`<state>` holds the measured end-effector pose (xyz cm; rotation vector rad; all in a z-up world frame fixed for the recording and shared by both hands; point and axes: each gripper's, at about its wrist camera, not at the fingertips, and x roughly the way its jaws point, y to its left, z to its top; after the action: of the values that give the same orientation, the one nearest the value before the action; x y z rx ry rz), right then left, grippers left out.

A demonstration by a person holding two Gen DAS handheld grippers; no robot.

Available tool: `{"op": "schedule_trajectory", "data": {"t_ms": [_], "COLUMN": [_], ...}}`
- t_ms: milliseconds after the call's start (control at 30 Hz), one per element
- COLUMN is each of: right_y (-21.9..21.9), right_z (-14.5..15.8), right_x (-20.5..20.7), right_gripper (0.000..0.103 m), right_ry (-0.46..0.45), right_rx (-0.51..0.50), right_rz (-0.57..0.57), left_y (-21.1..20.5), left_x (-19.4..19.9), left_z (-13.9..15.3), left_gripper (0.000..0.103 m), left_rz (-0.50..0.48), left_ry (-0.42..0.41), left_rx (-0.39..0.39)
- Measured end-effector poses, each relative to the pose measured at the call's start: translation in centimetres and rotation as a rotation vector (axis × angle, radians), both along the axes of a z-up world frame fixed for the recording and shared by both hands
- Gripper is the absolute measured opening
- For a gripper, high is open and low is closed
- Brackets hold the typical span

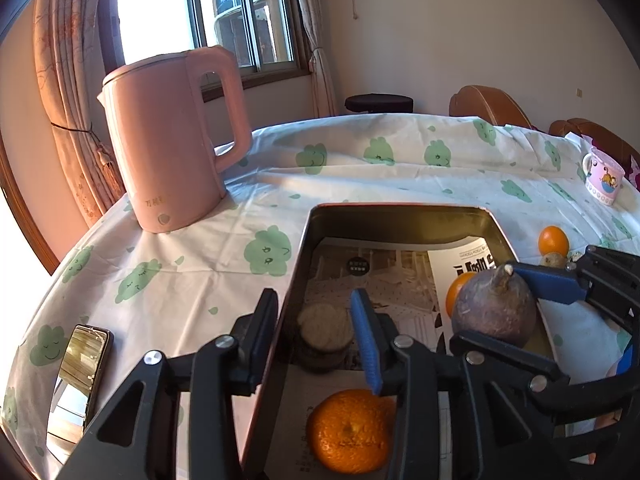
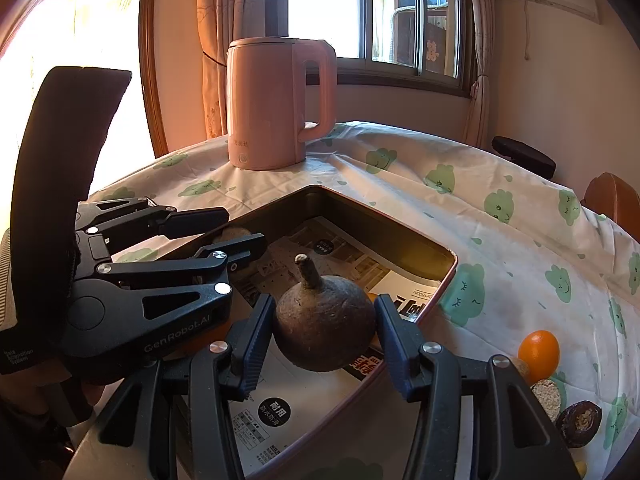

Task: Organize fruits
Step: 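Open the left tool to drop the striped cake while the right tool releases the brown fruit into the tin, then grasp the small yellow fruit with the right tool while the left tool grasps the dark round cake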

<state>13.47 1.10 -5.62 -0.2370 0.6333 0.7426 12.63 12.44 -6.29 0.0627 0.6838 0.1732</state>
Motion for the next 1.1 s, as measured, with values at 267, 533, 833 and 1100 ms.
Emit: {"op": "schedule_trajectory", "data": {"t_ms": [267,533,833,1100], "right_y": [-0.3,-1.1,-8.9,-19.7], "right_z": [0.1,0.5,2.7,2.1], "right_x": [0.0,-0.1,-1.2,-1.6], "right_gripper": [0.058,0.069,0.068,0.068], "right_ry": [-0.008,-0.036,-0.111,-0.114], "right_rx": [0.007,0.038,0.064,-0.006], "right_rz": [-0.009,-0.040,-0.155,-0.360], "left_y": [0.0,0.3,-3.6,-11.7], "left_x": [0.0,-1.1,-3.2,-2.9], "left_z": [0.0,0.7,3.3,3.2], "left_gripper": [0.046,0.061,0.068,0.070], "left_rz": [0.006,0.022,-0.044,-0.212], "left_ry": [-0.005,-0.067,-0.170,-0.155], "left_rx": [-0.003,-0.024,-0.041,-0.045]}}
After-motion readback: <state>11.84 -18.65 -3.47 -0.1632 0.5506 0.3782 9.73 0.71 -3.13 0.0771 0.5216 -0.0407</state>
